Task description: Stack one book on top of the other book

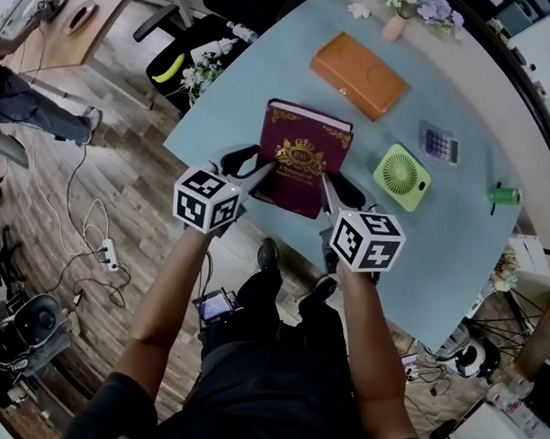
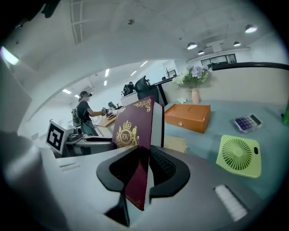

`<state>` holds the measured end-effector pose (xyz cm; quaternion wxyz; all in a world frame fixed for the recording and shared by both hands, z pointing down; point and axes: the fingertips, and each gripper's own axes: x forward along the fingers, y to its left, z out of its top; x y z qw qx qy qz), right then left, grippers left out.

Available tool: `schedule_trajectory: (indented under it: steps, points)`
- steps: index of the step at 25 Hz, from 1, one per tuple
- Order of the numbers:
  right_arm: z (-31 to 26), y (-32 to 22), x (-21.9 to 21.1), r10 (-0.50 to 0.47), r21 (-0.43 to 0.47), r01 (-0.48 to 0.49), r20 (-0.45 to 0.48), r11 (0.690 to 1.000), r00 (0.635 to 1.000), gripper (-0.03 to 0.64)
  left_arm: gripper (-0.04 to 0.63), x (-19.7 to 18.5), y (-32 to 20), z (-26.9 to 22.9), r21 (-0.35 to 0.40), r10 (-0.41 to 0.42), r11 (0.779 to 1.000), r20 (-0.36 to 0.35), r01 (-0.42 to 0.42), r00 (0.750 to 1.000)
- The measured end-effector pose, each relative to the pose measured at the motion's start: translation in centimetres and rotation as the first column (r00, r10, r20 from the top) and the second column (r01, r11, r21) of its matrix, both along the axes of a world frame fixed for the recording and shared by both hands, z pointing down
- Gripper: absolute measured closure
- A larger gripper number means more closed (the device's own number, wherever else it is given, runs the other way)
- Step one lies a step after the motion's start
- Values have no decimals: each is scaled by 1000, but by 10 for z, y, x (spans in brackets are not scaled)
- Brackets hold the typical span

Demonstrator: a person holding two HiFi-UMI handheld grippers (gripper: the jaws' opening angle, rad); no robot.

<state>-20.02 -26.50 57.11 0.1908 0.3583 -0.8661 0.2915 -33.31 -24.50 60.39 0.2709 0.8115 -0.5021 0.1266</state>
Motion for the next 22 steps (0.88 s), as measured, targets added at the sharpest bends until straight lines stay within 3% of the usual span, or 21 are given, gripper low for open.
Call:
schedule_trajectory:
  steps: [10,22]
  points:
    - [33,-23,8,87,-61,-90,-53,994,995,548,364,7,-37,27,-39,69,997,-15,-69,998]
    - [74,-43,12,162,-153,-170,-59,974,985,546,370,10,-61,58,-85,51,995,-31,-53,998]
